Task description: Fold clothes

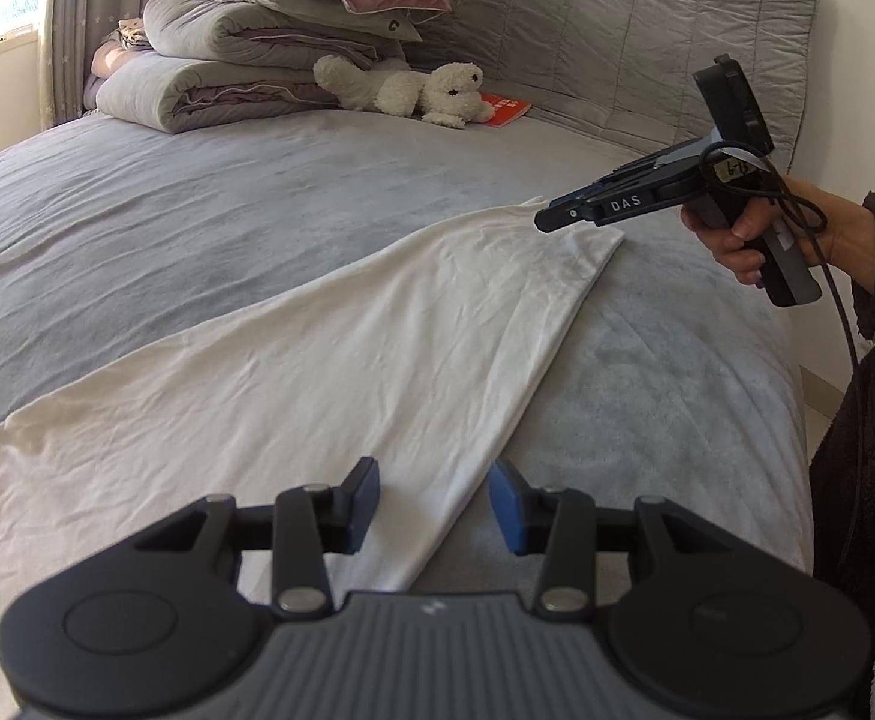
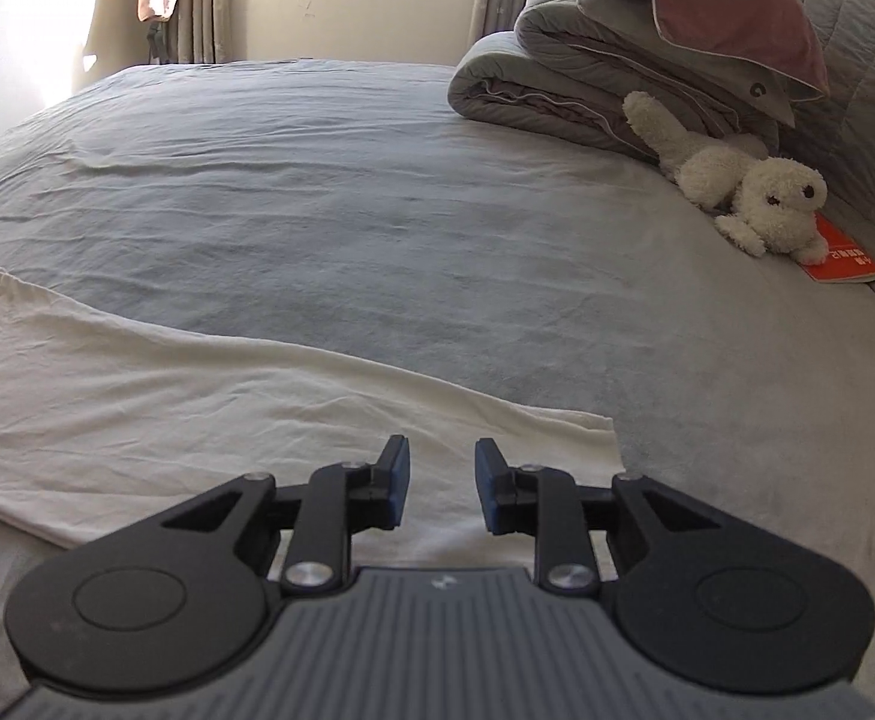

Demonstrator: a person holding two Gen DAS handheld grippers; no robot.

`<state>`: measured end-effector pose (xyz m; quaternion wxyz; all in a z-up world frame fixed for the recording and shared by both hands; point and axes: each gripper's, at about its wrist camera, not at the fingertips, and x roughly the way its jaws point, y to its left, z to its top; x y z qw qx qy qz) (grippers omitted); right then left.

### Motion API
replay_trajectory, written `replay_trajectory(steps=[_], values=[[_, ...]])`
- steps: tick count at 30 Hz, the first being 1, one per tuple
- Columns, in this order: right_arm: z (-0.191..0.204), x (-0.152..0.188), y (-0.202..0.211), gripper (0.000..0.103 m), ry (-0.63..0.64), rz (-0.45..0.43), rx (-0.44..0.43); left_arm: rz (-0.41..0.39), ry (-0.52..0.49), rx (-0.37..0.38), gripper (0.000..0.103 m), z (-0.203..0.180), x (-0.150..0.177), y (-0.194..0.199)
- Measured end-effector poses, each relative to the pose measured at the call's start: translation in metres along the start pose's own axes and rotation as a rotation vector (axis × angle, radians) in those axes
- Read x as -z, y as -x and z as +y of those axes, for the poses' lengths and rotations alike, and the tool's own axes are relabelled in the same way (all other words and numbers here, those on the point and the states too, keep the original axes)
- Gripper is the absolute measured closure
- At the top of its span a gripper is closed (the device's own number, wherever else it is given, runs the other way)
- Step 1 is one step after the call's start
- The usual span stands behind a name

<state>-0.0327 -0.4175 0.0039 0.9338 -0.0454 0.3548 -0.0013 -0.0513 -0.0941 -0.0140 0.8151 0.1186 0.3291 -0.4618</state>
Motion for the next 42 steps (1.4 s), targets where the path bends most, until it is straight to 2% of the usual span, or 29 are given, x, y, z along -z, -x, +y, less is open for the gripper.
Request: replay_trajectory(steps=[3,6,7,10,12,17,22,30,35,38,42], values=[[-0.016,-0.002,-0.018,0.076,-0.06,0.025,0.035,0.007,-0.019,0.003,0.06,-0.002,0.002,-0.001],[-0.034,-0.004,-0.026,0.066,-0.111,0.012,0.109,0.014,-0.022,0.014,0.059,0.0,0.002,0.002],[-0.042,-0.004,-0.025,0.066,-0.146,0.01,0.132,0.015,-0.017,0.021,0.059,0.002,0.001,0.004],[-0.049,-0.006,-0.02,0.065,-0.218,0.0,0.13,-0.006,0.011,0.038,0.055,0.015,-0.004,0.016],[-0.04,-0.009,-0.015,0.064,-0.196,-0.021,0.117,-0.038,0.023,-0.012,0.049,0.026,-0.007,0.026],[-0.004,-0.015,-0.013,0.06,-0.086,-0.04,0.081,-0.05,0.06,-0.245,0.047,0.063,-0.005,0.045],[0.035,-0.025,-0.015,0.06,-0.003,-0.046,-0.015,-0.07,0.179,-0.407,0.048,0.109,0.009,0.074],[0.104,-0.051,-0.022,0.059,0.073,-0.061,-0.214,-0.069,0.34,-0.537,0.048,0.16,0.036,0.107],[0.161,-0.066,-0.029,0.059,0.087,-0.059,-0.366,-0.073,0.411,-0.558,0.059,0.175,0.054,0.116],[0.199,-0.077,-0.035,0.059,0.091,-0.05,-0.458,-0.089,0.391,-0.566,0.062,0.172,0.059,0.123],[0.248,-0.094,-0.041,0.059,0.151,-0.059,-0.531,-0.119,0.367,-0.562,0.064,0.166,0.064,0.138]])
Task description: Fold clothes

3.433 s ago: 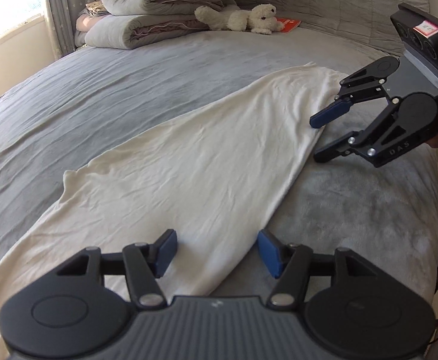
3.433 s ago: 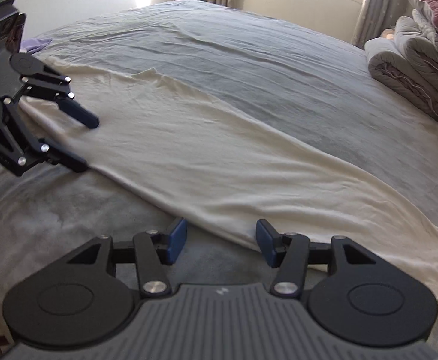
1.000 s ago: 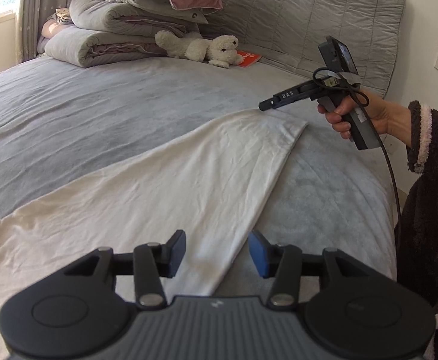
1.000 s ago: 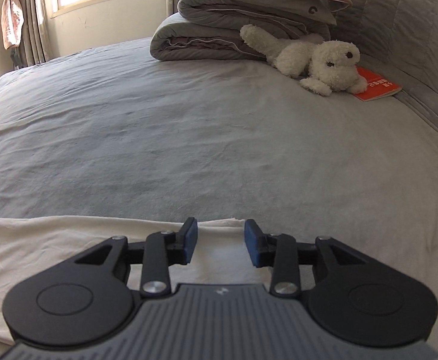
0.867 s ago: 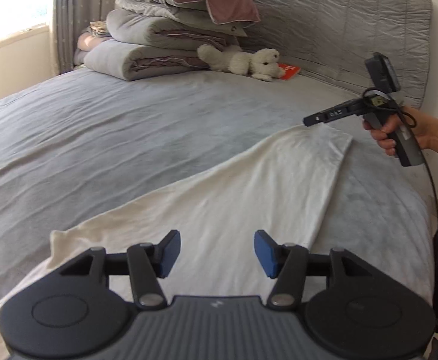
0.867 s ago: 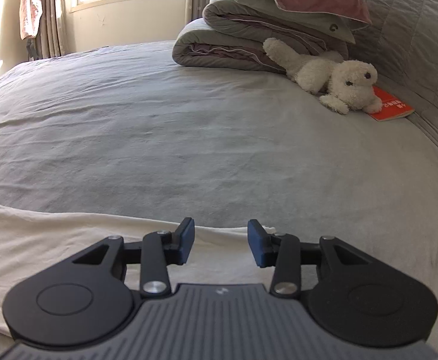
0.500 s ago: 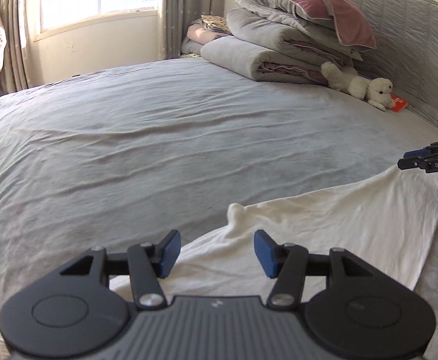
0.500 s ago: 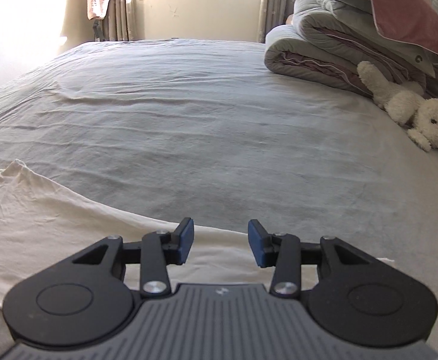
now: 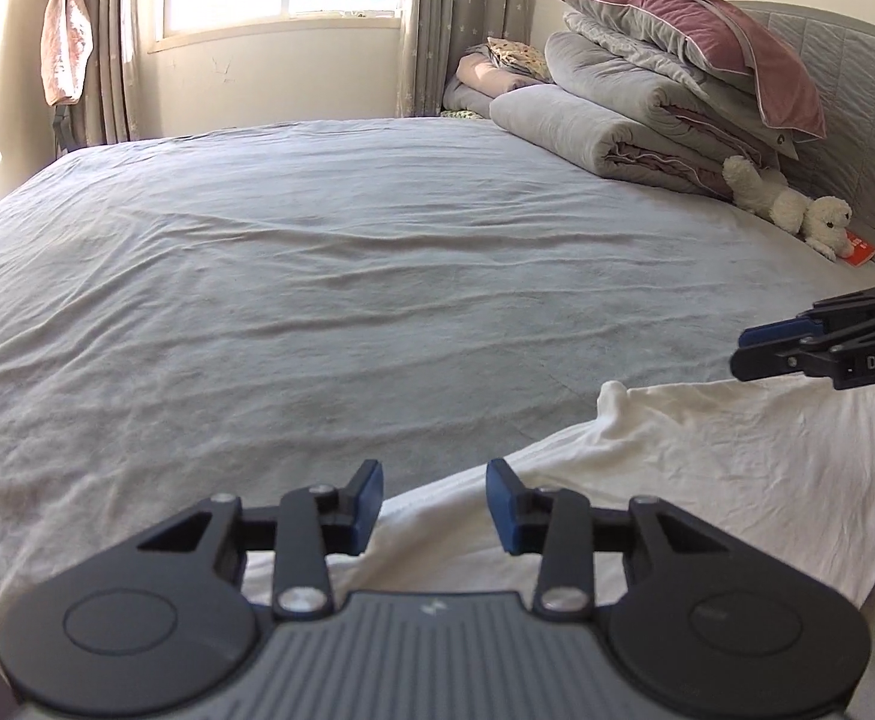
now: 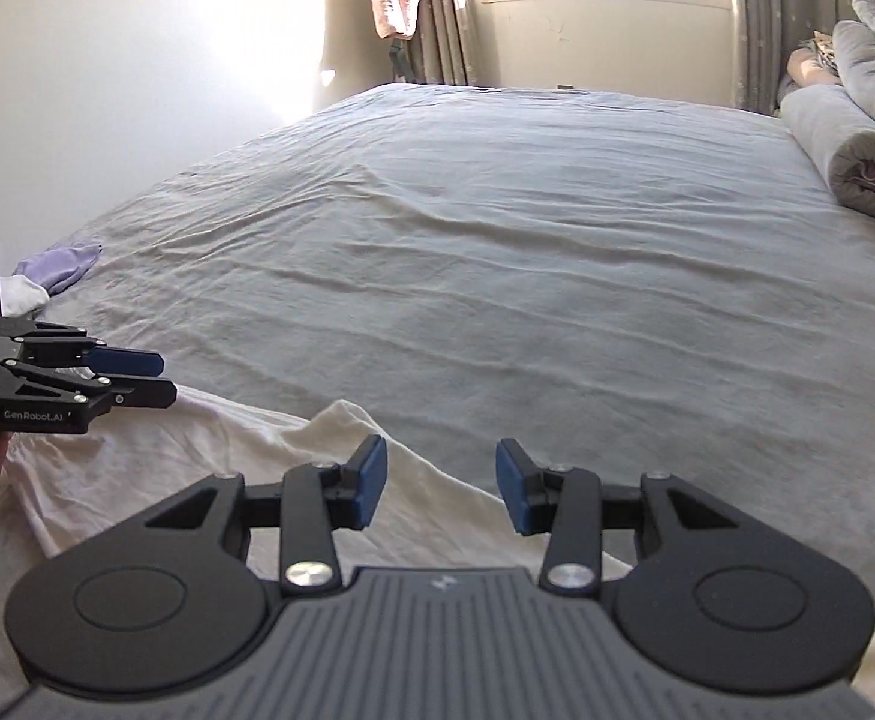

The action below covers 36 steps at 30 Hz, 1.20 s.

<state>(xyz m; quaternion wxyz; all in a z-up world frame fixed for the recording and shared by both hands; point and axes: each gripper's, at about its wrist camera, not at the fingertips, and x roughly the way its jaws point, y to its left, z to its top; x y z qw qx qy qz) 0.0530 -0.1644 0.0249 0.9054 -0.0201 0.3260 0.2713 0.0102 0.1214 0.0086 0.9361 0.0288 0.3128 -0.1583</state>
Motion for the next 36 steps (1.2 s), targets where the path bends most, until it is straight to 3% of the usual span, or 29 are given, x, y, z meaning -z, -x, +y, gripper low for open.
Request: replay_trajectory(steps=[5,9,11,12,17,20,21,22,26,28,29,36], values=[[0.021,-0.014,-0.043,0.059,0.027,0.037,-0.033,0.037,0.013,-0.038,0.065,0.009,0.013,0.0],[0.023,-0.008,-0.066,0.059,0.03,0.052,0.002,0.04,0.01,-0.092,0.067,0.015,0.025,0.0],[0.024,-0.003,-0.069,0.081,0.027,0.03,-0.016,0.033,0.001,-0.116,0.067,0.015,0.027,0.001],[0.025,-0.002,-0.068,0.098,0.022,0.026,-0.036,0.03,-0.002,-0.122,0.067,0.015,0.028,0.002],[0.028,-0.002,-0.067,0.101,0.011,-0.041,0.007,0.025,0.004,-0.138,0.067,0.019,0.029,0.003],[0.028,0.0,-0.075,0.101,0.009,-0.027,0.054,0.031,0.001,-0.147,0.066,0.017,0.028,0.002],[0.029,-0.001,-0.073,0.099,0.006,-0.028,0.058,0.033,-0.002,-0.15,0.066,0.016,0.027,0.002],[0.029,-0.002,-0.071,0.09,0.003,-0.031,0.065,0.031,-0.002,-0.153,0.064,0.015,0.025,0.003],[0.031,-0.004,-0.05,0.084,0.003,-0.059,0.119,-0.003,0.008,-0.156,0.052,0.008,0.017,0.011],[0.031,-0.001,-0.033,0.055,0.009,-0.076,0.131,-0.037,0.006,-0.139,0.044,0.003,0.012,0.017],[0.032,0.001,-0.024,0.049,0.017,-0.086,0.133,-0.049,0.006,-0.126,0.043,-0.001,0.011,0.019],[0.036,0.028,0.023,0.044,0.064,-0.032,0.173,-0.079,-0.027,0.03,0.03,-0.039,0.008,0.022]])
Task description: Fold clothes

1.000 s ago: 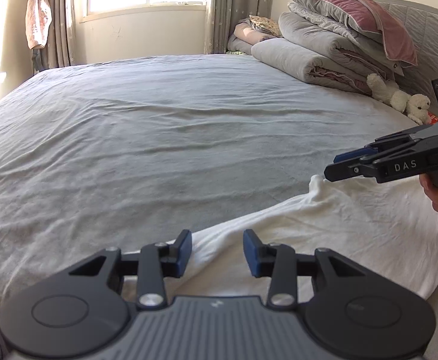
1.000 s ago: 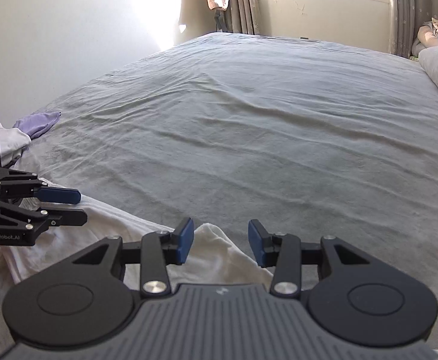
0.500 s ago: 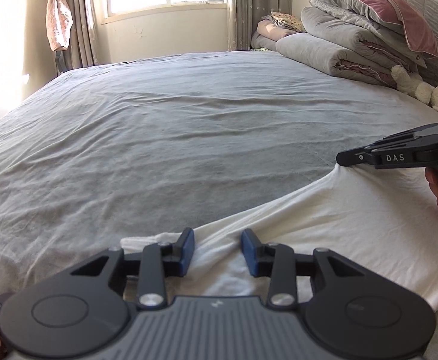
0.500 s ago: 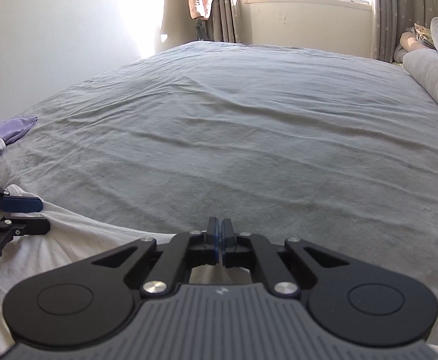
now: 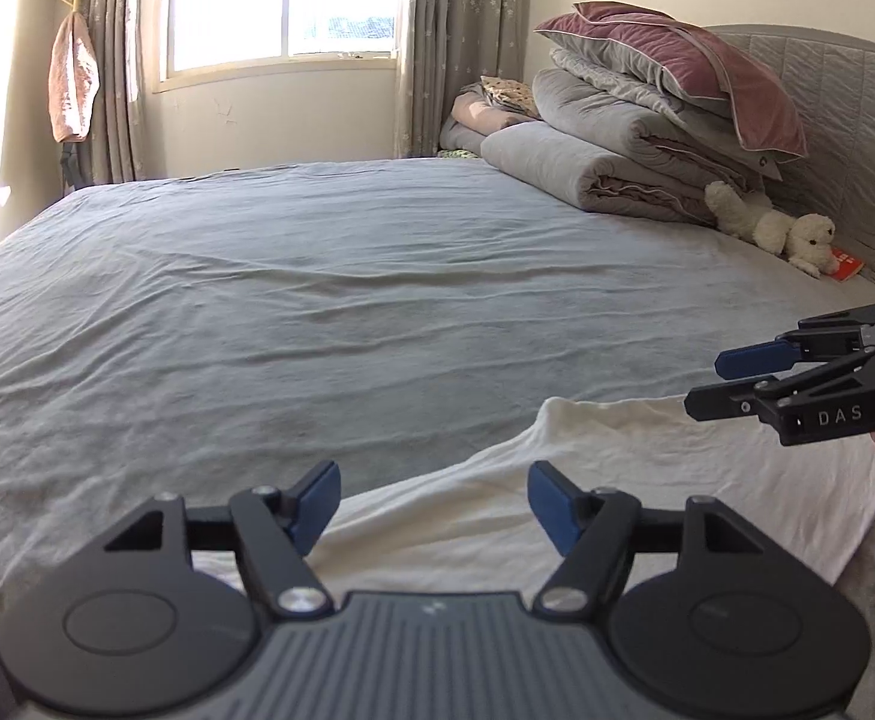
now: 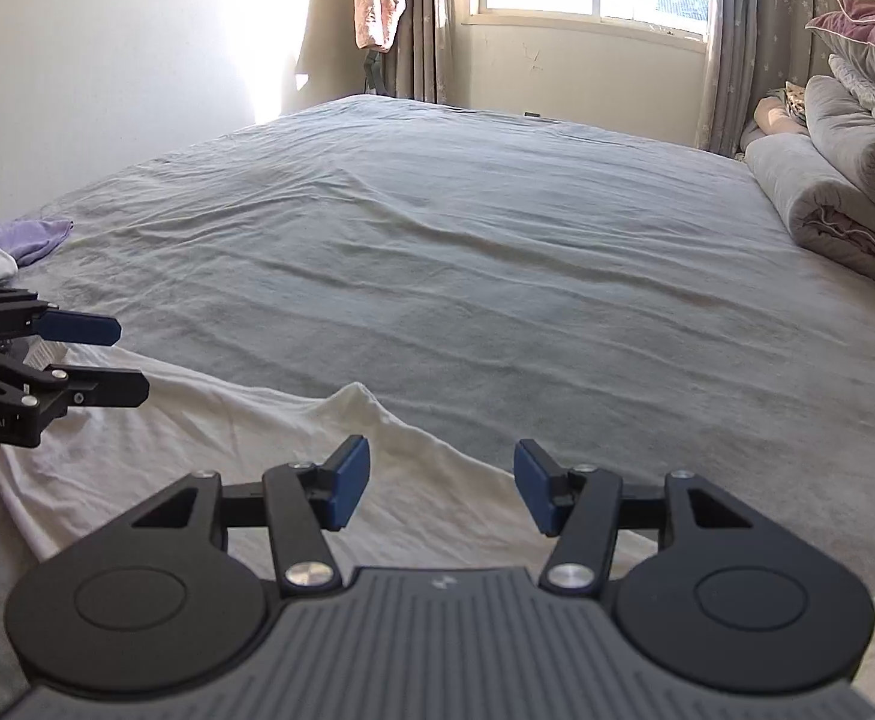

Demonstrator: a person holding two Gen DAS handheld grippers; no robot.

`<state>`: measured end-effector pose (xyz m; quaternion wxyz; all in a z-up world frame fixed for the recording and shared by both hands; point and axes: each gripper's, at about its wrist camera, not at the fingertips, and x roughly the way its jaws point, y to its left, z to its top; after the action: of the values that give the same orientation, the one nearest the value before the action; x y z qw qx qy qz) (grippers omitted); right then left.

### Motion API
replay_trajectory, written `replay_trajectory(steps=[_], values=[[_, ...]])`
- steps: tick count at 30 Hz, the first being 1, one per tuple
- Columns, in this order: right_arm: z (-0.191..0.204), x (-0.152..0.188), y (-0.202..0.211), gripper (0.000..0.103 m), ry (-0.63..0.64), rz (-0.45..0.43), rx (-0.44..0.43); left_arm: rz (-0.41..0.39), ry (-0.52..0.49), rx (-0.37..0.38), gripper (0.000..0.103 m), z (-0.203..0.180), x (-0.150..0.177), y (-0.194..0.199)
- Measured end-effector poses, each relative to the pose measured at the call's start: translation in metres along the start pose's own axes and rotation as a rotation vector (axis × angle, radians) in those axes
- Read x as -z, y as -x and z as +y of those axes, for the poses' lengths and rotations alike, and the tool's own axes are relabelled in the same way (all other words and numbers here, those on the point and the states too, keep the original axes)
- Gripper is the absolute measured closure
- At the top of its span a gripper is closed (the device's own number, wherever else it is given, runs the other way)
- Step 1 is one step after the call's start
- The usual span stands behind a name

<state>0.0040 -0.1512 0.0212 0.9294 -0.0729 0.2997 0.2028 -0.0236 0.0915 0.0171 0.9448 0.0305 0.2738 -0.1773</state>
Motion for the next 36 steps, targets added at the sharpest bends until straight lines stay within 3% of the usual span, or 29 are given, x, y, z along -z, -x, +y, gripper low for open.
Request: replay_trajectory(steps=[5,10,13,16,21,27,36], values=[[-0.002,0.033,0.019,0.035,0.018,0.022,0.04,0.01,-0.016,0.11,0.023,-0.017,0.011,-0.004],[-0.019,0.073,0.035,0.031,-0.036,0.042,0.069,0.079,-0.09,0.093,0.02,-0.026,0.032,-0.007],[-0.029,0.093,0.053,0.022,-0.074,-0.005,0.087,0.086,-0.101,0.091,0.017,-0.025,0.044,0.0],[-0.043,0.105,0.07,0.02,-0.135,-0.029,0.082,0.092,-0.102,0.09,0.013,-0.024,0.05,0.008],[-0.056,0.102,0.083,0.019,-0.18,-0.073,0.142,0.075,-0.13,0.079,0.013,-0.036,0.041,0.015],[-0.085,0.098,0.069,0.018,-0.274,-0.057,0.278,0.031,-0.15,0.158,0.013,-0.07,0.024,0.003],[-0.132,0.114,0.086,0.017,-0.393,-0.065,0.381,0.101,-0.232,0.195,0.013,-0.095,0.036,-0.019]])
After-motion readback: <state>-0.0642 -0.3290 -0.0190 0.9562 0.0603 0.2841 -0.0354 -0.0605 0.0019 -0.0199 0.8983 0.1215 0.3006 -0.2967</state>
